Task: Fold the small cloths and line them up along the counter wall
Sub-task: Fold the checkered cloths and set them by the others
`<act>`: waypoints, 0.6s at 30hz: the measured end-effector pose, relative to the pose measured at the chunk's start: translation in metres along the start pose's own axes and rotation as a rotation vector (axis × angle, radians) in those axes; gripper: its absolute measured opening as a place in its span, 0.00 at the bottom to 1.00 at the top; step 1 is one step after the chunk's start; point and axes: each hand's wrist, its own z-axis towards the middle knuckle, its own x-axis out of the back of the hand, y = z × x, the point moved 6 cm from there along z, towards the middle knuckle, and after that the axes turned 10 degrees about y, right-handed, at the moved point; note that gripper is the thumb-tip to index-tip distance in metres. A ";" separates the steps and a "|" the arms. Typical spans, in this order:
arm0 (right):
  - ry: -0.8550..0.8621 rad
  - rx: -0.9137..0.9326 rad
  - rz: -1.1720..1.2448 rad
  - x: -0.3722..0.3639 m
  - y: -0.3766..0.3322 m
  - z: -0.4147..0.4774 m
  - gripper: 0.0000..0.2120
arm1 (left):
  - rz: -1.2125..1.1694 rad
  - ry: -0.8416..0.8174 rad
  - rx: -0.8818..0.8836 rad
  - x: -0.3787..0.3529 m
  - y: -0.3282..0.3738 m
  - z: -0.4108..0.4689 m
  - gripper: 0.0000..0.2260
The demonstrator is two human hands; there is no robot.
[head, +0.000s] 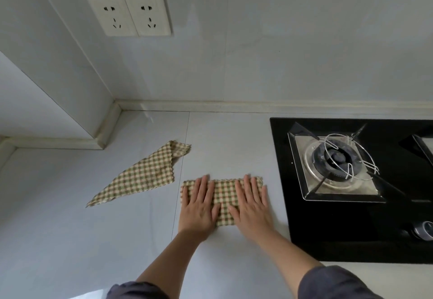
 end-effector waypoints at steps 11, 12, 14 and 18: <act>-0.054 0.078 0.113 0.047 0.005 -0.002 0.35 | -0.034 -0.118 0.450 0.050 -0.018 -0.004 0.07; -0.050 0.085 0.119 0.045 0.001 -0.012 0.35 | -0.081 -0.196 0.489 0.047 -0.019 -0.006 0.07; -0.056 0.095 0.105 0.038 -0.002 -0.033 0.36 | -0.184 -0.274 0.524 0.042 -0.021 -0.008 0.09; -0.015 0.105 0.121 0.028 -0.002 -0.064 0.45 | -0.572 -0.273 0.649 0.044 -0.023 -0.019 0.03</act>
